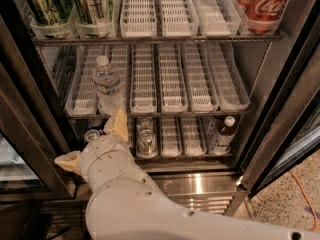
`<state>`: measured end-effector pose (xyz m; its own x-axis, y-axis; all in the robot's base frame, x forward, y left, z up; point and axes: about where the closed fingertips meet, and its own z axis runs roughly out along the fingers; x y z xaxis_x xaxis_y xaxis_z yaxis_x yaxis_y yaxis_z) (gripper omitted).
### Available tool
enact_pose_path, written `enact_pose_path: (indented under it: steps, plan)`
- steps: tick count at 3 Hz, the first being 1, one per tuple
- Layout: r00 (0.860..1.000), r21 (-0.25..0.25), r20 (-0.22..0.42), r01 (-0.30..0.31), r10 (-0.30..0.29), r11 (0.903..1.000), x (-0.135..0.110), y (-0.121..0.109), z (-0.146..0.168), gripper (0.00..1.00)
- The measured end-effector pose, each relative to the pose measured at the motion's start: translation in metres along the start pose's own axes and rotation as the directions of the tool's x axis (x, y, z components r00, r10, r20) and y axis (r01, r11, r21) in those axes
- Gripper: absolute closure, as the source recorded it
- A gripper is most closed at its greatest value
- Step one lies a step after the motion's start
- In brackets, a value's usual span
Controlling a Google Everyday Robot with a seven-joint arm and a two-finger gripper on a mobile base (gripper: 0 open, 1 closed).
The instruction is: Pick water bottle from middle shelf of fridge
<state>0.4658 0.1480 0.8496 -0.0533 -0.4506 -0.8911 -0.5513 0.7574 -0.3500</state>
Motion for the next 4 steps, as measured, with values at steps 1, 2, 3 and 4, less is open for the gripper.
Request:
enact_pose_path:
  steps: [1,2,3,4]
  plan:
    - [1.0,0.019,0.017,-0.012,0.012,0.9997,-0.003,-0.002,0.004,0.0]
    - [0.997,0.046,0.067,-0.046,0.043,0.9979,-0.013,-0.006,0.017,0.0]
    - [0.99,0.088,0.135,-0.061,0.049,0.9943,-0.024,-0.016,0.033,0.0]
    - [0.98,0.155,0.192,-0.083,0.053,0.9844,-0.028,-0.038,0.044,0.0]
